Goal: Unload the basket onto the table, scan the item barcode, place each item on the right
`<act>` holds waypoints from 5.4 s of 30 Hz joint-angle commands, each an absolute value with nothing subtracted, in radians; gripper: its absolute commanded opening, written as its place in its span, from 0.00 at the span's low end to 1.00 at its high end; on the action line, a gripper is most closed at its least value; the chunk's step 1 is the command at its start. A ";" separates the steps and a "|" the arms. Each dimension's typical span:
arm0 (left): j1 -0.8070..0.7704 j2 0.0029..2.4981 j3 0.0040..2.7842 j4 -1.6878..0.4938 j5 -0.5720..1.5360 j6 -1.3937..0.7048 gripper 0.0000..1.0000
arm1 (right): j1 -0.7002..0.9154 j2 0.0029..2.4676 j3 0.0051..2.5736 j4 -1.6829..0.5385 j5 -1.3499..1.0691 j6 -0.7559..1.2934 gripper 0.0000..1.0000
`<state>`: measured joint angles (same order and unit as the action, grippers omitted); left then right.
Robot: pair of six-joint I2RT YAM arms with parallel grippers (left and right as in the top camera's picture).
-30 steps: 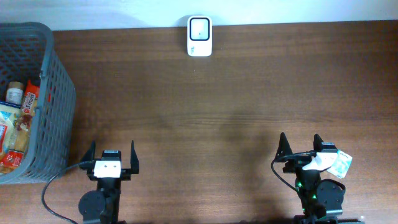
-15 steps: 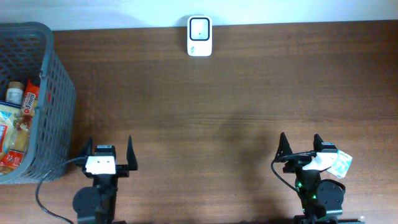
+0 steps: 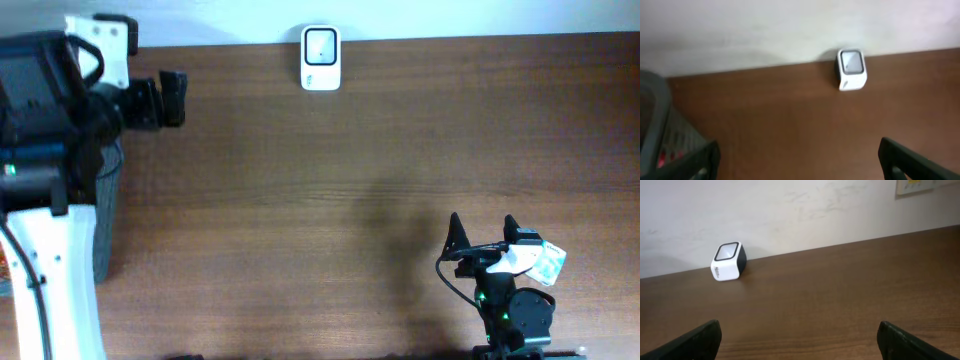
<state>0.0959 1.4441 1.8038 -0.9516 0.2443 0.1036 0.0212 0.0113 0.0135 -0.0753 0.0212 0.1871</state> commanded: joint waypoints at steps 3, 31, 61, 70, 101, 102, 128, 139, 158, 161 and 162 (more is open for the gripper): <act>0.107 1.486 1.856 -0.947 0.168 0.106 0.99 | 0.027 0.004 0.006 -0.078 0.030 0.187 0.99; 0.745 2.035 1.850 -1.000 0.099 0.437 0.99 | 0.027 0.004 0.006 -0.078 0.030 0.187 0.99; 0.754 2.290 2.499 -1.286 0.321 0.223 0.00 | 0.027 0.004 0.006 -0.078 0.030 0.187 0.99; 0.548 2.202 3.035 -1.476 0.715 0.169 0.00 | 0.027 0.004 0.006 -0.078 0.030 0.187 0.99; -0.126 1.757 2.191 -1.140 -0.139 0.078 0.99 | 0.027 0.004 0.006 -0.078 0.030 0.187 0.99; -0.094 1.741 2.191 -1.148 -0.139 0.102 0.99 | 0.027 0.004 0.006 -0.078 0.030 0.187 0.99; 0.320 1.752 2.046 -1.436 -0.230 0.003 0.99 | 0.027 0.004 0.006 -0.078 0.030 0.187 0.99; 0.597 1.752 2.046 -1.325 -0.119 -0.008 0.99 | 0.027 0.004 0.006 -0.078 0.030 0.187 0.99; 0.647 1.842 2.044 -1.337 -0.120 -0.015 0.99 | 0.027 0.004 0.006 -0.078 0.030 0.187 0.99; 0.647 1.847 2.044 -1.339 -0.131 -0.015 0.99 | 0.027 0.004 0.006 -0.078 0.030 0.187 0.99; 0.648 1.850 2.044 -1.341 -0.131 -0.015 0.99 | 0.027 0.004 0.006 -0.078 0.030 0.187 0.99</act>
